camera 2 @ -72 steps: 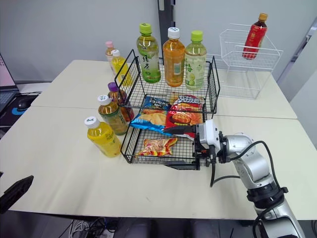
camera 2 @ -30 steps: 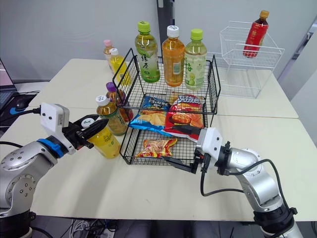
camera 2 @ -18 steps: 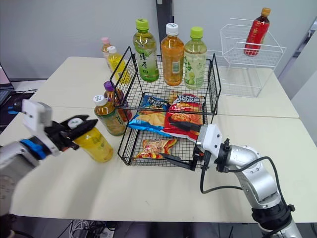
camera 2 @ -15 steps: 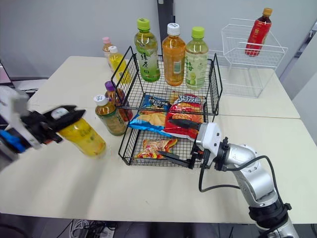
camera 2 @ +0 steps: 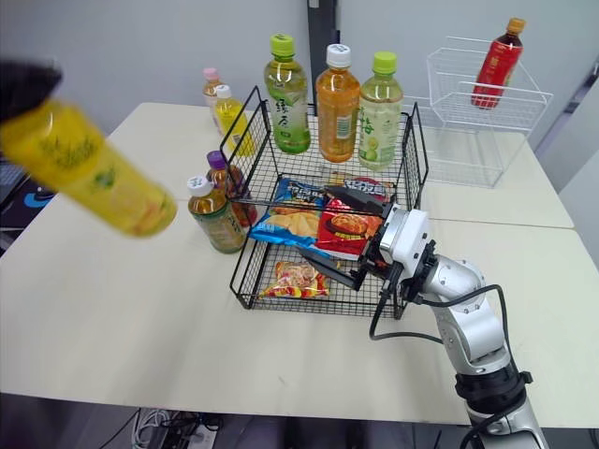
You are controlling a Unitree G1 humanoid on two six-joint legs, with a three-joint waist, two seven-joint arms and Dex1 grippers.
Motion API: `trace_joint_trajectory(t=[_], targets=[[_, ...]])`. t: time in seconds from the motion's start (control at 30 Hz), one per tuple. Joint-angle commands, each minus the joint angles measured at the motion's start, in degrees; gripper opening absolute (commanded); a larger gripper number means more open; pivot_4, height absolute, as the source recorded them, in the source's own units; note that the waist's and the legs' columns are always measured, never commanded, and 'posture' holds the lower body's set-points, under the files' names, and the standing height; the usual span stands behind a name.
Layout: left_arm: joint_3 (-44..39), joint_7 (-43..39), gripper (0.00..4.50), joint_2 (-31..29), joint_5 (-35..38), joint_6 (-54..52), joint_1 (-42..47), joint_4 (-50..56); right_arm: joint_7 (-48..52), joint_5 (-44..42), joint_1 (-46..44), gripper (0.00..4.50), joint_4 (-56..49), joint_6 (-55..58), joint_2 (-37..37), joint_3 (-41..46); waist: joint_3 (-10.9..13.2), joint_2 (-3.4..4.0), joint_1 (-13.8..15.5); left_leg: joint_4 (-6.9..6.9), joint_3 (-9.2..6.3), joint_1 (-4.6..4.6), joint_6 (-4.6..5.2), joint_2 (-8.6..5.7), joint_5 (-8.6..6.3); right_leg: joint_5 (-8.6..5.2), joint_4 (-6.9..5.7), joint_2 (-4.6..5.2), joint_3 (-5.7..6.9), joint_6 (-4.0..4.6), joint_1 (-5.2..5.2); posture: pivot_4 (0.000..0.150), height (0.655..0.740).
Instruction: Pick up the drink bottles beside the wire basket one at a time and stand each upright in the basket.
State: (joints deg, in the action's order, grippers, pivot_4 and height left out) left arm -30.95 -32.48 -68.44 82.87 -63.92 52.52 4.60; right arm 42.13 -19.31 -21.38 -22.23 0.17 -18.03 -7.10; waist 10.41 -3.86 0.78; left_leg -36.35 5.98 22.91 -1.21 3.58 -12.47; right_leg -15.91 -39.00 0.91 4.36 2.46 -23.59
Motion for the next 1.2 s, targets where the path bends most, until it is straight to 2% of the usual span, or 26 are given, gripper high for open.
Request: trace_joint_trajectory(t=[0.03,0.13,0.3,0.57,0.73,0.93,1.1,1.2], targets=[[8.33,0.81,1.39,4.13,-4.02,4.47,11.08,-2.11,-3.97,2.59,0.62,4.50,-2.84,-2.14,0.56,1.79,0.04,0.09,-0.17,0.00,0.09,-0.06,-0.05,-0.02,0.03,0.01,0.01,0.01,-0.09,-0.03,0.02,0.150,0.7400],[14.46,-2.67,1.39,8.53,-10.75,7.27,16.02,-3.77,-6.38,4.39,1.57,4.50,-4.14,-1.74,1.00,1.49,0.04,0.10,-0.42,0.00,0.15,-0.13,-0.20,-0.05,0.11,0.02,-0.02,0.03,-0.11,-0.03,0.07,0.150,0.7400],[24.29,-10.22,1.39,19.74,-23.88,15.48,23.47,-10.97,-13.00,10.02,3.37,4.50,-8.44,1.02,2.72,-0.26,0.06,0.13,-0.70,-0.06,0.06,-0.07,-0.29,0.01,0.18,0.02,-0.09,-0.05,-0.07,-0.02,0.02,0.150,0.7400],[35.18,-19.96,1.39,34.13,-42.21,28.20,26.52,-22.33,-23.83,21.44,3.71,4.50,-9.74,6.35,9.23,-6.68,0.10,0.19,-1.18,-0.15,0.18,-0.04,-0.31,0.01,0.19,0.02,-0.14,-0.07,-0.22,-0.01,-0.08,0.150,0.7400],[37.06,-23.05,1.39,41.05,-49.24,34.40,27.63,-29.12,-26.84,25.78,6.91,4.50,-10.47,5.74,10.57,-8.91,0.11,0.21,-1.10,-0.28,0.23,0.15,-0.30,0.00,0.18,0.02,-0.13,-0.07,-0.26,-0.02,-0.23,0.150,0.7400],[36.27,-25.48,1.39,47.52,-54.66,40.72,31.30,-39.53,-27.73,26.12,14.90,4.50,-13.18,1.95,8.54,-6.50,0.11,0.21,-1.02,-0.31,0.22,0.23,-0.29,0.00,0.18,0.02,-0.17,-0.07,-0.27,-0.03,-0.33,0.150,0.7400],[35.02,-27.24,1.39,50.71,-57.19,43.83,34.00,-45.01,-25.82,19.78,22.64,4.50,-17.56,-1.76,4.61,3.01,0.12,0.22,-1.05,-0.33,0.23,0.25,-0.28,-0.02,0.17,0.02,-0.17,-0.07,-0.27,-0.04,-0.33,0.150,0.7400],[34.62,-27.89,1.39,51.90,-58.28,44.77,34.65,-46.78,-25.36,17.71,24.22,4.50,-18.19,-2.74,3.52,5.66,0.12,0.23,-1.26,-0.37,0.23,0.24,-0.28,0.00,0.17,0.03,-0.18,-0.10,-0.30,-0.06,-0.34,0.150,0.7400]])
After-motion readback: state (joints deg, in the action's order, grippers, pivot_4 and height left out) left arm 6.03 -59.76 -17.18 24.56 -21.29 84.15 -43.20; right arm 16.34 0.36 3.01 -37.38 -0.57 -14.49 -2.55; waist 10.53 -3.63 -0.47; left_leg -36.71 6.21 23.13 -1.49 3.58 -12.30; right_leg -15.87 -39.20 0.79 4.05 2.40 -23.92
